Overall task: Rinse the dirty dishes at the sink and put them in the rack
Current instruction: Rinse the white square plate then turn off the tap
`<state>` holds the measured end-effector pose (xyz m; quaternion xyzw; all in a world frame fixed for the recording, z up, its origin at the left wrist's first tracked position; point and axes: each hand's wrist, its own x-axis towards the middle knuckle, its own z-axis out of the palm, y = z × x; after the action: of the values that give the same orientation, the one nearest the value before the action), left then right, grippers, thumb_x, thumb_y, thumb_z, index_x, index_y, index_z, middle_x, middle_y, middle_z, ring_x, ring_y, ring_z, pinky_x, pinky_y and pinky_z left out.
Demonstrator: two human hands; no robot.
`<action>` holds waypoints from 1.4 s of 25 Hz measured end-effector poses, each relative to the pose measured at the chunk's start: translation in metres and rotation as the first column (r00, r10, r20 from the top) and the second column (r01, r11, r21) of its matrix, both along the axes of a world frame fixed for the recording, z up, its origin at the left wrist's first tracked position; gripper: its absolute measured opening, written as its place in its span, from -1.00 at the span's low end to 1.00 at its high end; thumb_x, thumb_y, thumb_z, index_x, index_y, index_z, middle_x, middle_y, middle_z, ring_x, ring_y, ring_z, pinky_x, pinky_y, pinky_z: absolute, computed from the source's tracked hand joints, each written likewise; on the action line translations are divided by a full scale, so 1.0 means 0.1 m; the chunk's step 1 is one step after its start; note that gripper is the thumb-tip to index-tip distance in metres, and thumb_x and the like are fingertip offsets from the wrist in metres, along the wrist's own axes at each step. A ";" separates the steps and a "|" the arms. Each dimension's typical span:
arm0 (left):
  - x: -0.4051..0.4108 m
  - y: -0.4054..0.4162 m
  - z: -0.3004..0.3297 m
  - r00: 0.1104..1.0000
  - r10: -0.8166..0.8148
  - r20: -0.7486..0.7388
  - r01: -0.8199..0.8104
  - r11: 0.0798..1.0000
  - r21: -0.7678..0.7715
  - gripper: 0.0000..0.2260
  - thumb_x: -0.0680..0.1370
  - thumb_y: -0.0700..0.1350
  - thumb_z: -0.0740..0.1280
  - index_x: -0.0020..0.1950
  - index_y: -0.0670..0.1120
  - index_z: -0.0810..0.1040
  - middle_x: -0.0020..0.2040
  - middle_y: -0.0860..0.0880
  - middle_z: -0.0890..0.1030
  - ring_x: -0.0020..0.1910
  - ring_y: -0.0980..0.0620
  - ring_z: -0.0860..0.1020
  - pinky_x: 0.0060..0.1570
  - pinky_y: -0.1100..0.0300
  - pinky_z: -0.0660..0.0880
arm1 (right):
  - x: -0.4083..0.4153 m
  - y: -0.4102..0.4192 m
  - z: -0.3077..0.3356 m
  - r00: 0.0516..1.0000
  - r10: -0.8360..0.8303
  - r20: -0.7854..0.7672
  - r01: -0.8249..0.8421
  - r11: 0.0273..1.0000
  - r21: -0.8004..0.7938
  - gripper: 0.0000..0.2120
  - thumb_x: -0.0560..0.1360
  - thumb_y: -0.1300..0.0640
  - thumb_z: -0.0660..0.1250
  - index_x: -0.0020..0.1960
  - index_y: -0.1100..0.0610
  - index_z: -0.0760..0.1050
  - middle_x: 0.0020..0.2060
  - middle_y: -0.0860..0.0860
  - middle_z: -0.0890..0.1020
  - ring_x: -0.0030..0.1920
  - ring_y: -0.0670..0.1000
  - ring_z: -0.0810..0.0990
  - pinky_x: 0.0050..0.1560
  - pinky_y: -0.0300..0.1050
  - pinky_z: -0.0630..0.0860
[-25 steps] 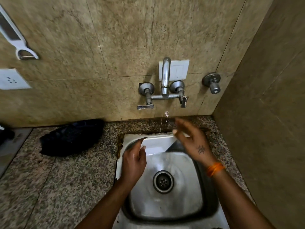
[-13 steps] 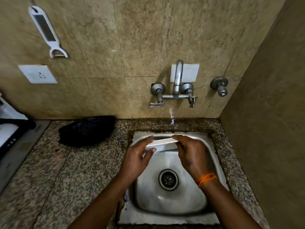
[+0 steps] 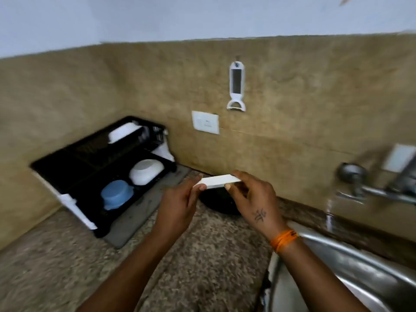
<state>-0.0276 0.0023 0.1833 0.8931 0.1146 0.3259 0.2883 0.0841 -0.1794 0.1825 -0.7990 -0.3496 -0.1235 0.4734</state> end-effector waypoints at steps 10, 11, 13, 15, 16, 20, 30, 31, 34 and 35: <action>-0.62 2.46 0.65 0.935 0.324 0.141 -0.348 0.914 0.207 -0.61 0.68 0.07 0.24 0.34 -0.12 0.65 -0.02 -0.12 0.77 -0.15 -0.08 0.73 -0.17 0.11 0.59 | 0.11 3.02 0.72 0.889 0.452 -0.074 -0.452 0.892 0.009 -0.70 0.61 0.15 0.39 0.32 0.16 0.62 0.18 0.10 0.70 0.16 0.04 0.66 0.26 -0.07 0.56; -0.60 2.68 0.66 0.928 0.347 0.138 -0.369 0.909 0.196 -0.63 0.68 0.04 0.26 0.36 -0.13 0.63 0.00 -0.13 0.77 -0.14 -0.07 0.72 -0.16 0.11 0.58 | 0.14 3.30 0.70 0.873 0.474 -0.112 -0.473 0.880 0.044 -0.70 0.60 0.17 0.40 0.32 0.17 0.62 0.15 0.12 0.71 0.15 0.06 0.66 0.26 0.00 0.57; -0.55 3.12 0.61 0.912 0.389 0.133 -0.408 0.897 0.172 -0.66 0.68 -0.01 0.29 0.38 -0.13 0.61 0.08 -0.14 0.75 -0.06 -0.08 0.72 -0.09 0.12 0.57 | 0.21 3.81 0.63 0.834 0.514 -0.202 -0.505 0.858 0.097 -0.70 0.60 0.21 0.39 0.32 0.19 0.60 0.13 0.12 0.69 0.15 0.08 0.65 0.29 0.03 0.56; -0.49 3.44 0.51 0.901 0.419 0.116 -0.433 0.887 0.161 -0.68 0.67 -0.07 0.32 0.38 -0.15 0.61 0.13 -0.16 0.74 0.02 -0.11 0.71 0.00 0.14 0.54 | 0.28 4.21 0.55 0.799 0.543 -0.259 -0.534 0.838 0.108 -0.70 0.61 0.20 0.38 0.32 0.22 0.60 0.11 0.06 0.66 0.15 0.01 0.62 0.31 -0.07 0.52; -0.45 3.61 0.45 0.897 0.430 0.103 -0.442 0.883 0.156 -0.68 0.67 -0.08 0.32 0.38 -0.16 0.61 0.16 -0.17 0.73 0.06 -0.13 0.71 0.05 0.15 0.53 | 0.32 4.41 0.51 0.788 0.548 -0.282 -0.542 0.834 0.104 -0.70 0.62 0.19 0.36 0.33 0.23 0.59 0.10 0.03 0.65 0.15 -0.02 0.60 0.30 -0.11 0.50; -0.29 4.14 0.21 0.887 0.461 0.013 -0.458 0.876 0.154 -0.66 0.68 -0.08 0.30 0.42 -0.17 0.58 0.25 -0.18 0.68 0.19 -0.14 0.67 0.16 0.10 0.52 | 0.54 5.11 0.31 0.746 0.554 -0.369 -0.567 0.819 0.084 -0.70 0.64 0.16 0.33 0.34 0.22 0.59 0.19 0.11 0.67 0.21 0.04 0.62 0.37 -0.05 0.49; -0.08 4.90 -0.31 0.789 0.525 -0.320 -0.451 0.848 0.279 -0.65 0.71 -0.05 0.20 0.36 -0.20 0.60 0.33 -0.35 0.59 0.49 -0.27 0.42 0.48 -0.08 0.34 | 0.77 5.83 -0.19 0.757 0.494 -0.427 -0.586 0.802 -0.112 -0.70 0.64 0.13 0.33 0.32 0.22 0.61 0.23 0.16 0.66 0.27 0.14 0.60 0.36 0.10 0.49; -0.07 4.91 -0.33 0.773 0.529 -0.350 -0.437 0.844 0.310 -0.65 0.71 -0.05 0.21 0.34 -0.21 0.61 0.34 -0.41 0.56 0.52 -0.30 0.38 0.55 -0.11 0.27 | 0.79 5.84 -0.19 0.761 0.500 -0.413 -0.600 0.785 -0.153 -0.70 0.64 0.15 0.34 0.32 0.23 0.61 0.24 0.16 0.66 0.27 0.12 0.59 0.37 0.05 0.48; -0.05 4.93 -0.40 0.746 0.530 -0.403 -0.414 0.843 0.342 -0.66 0.67 -0.01 0.26 0.29 -0.19 0.63 0.35 -0.42 0.54 0.53 -0.31 0.35 0.59 -0.13 0.18 | 0.80 5.88 -0.21 0.787 0.493 -0.371 -0.596 0.762 -0.253 -0.70 0.62 0.22 0.35 0.34 0.24 0.59 0.28 0.16 0.64 0.31 0.12 0.58 0.41 -0.01 0.44; -0.06 4.91 -0.38 0.747 0.524 -0.409 -0.416 0.848 0.328 -0.68 0.66 -0.01 0.27 0.26 -0.19 0.64 0.33 -0.40 0.56 0.52 -0.31 0.37 0.59 -0.12 0.19 | 0.78 5.88 -0.21 0.801 0.484 -0.352 -0.583 0.764 -0.275 -0.69 0.61 0.22 0.35 0.34 0.23 0.59 0.29 0.15 0.64 0.31 0.13 0.57 0.42 0.01 0.43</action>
<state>-0.0331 0.4930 0.1452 0.9127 0.3691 0.1650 0.0598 0.1620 0.4085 0.1616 -0.7483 -0.5154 0.1917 0.3710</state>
